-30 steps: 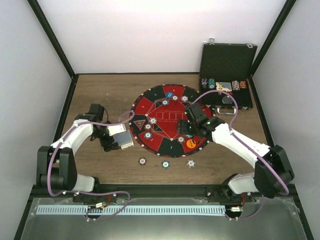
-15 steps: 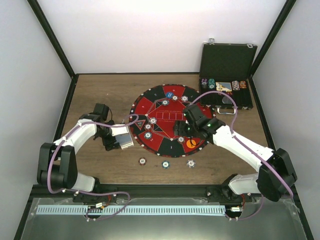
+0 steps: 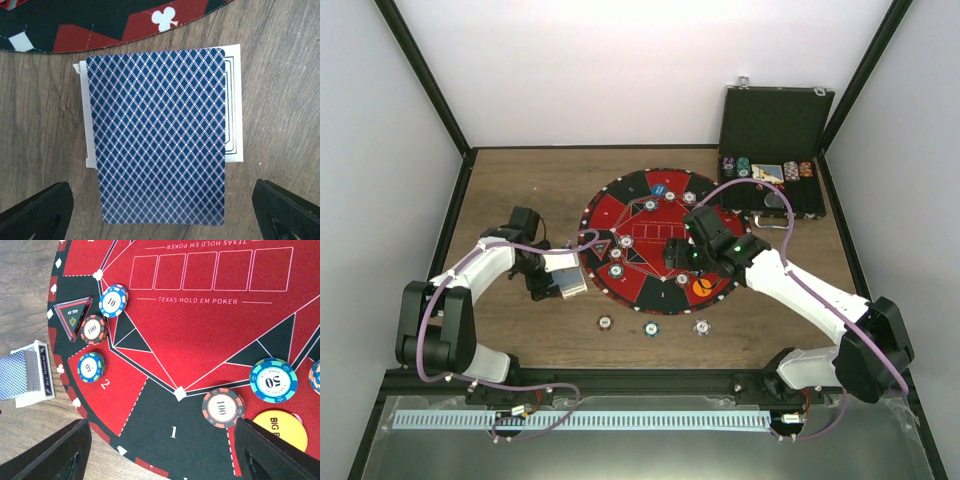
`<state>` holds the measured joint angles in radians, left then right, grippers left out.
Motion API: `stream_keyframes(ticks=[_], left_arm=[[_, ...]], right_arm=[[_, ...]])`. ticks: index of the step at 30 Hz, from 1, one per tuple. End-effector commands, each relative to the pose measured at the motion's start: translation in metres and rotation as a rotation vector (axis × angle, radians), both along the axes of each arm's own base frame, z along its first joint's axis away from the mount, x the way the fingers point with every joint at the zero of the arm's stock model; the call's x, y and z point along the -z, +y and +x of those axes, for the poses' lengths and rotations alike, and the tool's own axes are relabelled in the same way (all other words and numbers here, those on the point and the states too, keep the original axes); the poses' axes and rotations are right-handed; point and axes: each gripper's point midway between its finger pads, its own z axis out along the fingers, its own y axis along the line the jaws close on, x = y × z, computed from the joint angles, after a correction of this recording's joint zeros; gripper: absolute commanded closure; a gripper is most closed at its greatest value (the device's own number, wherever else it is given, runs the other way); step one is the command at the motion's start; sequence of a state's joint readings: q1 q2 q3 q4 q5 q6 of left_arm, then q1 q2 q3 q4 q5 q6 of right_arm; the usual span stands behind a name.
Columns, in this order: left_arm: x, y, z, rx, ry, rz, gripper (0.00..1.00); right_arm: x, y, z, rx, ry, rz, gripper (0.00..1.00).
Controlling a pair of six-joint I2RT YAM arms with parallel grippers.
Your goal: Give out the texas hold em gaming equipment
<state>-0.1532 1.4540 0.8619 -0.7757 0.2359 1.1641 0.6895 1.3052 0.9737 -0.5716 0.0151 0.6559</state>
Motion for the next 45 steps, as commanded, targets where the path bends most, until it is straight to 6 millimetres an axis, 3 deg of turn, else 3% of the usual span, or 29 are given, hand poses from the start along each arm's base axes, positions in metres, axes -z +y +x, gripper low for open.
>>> stream_keyframes(ticks=[1,26,32,45], left_arm=[[0.007,-0.001,-0.001,0.025,0.007,0.013,0.0],[0.028,0.002,0.0,0.015,0.024,0.043,0.0],[0.039,0.007,0.0,0.01,0.047,0.073,0.0],[0.044,0.006,-0.004,0.038,0.027,0.072,0.01]], right_arm=[[-0.025,0.006,0.003,0.004,-0.039,0.033,0.2],[-0.029,0.008,-0.001,-0.013,-0.033,0.03,0.22],[-0.027,0.006,-0.003,-0.012,-0.028,0.022,0.22],[-0.02,0.008,-0.006,-0.021,-0.009,0.029,0.22]])
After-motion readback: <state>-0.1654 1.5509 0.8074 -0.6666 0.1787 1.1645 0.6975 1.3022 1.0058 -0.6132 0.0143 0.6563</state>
